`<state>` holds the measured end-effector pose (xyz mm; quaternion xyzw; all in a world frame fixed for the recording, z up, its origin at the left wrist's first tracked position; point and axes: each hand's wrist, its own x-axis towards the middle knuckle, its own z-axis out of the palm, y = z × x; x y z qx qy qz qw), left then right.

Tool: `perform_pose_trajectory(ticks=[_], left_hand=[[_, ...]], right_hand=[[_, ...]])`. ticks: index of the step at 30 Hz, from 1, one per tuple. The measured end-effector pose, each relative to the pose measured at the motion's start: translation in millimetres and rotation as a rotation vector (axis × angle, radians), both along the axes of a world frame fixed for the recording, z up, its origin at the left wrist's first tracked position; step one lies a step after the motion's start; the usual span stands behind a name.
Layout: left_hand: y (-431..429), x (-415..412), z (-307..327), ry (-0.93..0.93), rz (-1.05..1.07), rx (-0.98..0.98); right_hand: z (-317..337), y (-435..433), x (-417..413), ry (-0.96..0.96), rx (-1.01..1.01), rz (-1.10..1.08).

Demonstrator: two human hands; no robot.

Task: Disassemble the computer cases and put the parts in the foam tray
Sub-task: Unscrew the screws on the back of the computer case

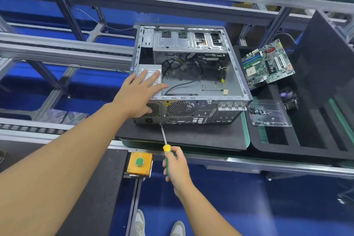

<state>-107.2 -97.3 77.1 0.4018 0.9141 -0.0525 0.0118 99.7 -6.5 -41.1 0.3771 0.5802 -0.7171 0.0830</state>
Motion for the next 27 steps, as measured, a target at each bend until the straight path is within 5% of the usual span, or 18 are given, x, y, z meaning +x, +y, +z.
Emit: perform_pose_trajectory(ticks=[12,21,27], left_hand=[[0.2,0.9,1.7,-0.003,0.008,0.003],[0.0,1.3,0.0,-0.01,0.008,0.021],[-0.2,0.8,-2.5,0.005,0.003,0.031]], right_hand=[[-4.0,-2.9,-3.1,-0.025,-0.068,-0.032],[-16.1,-25.1,-3.5,0.045,-0.942,-0.36],[-29.1,-17.2,-1.3,0.094,-1.1,-0.319]])
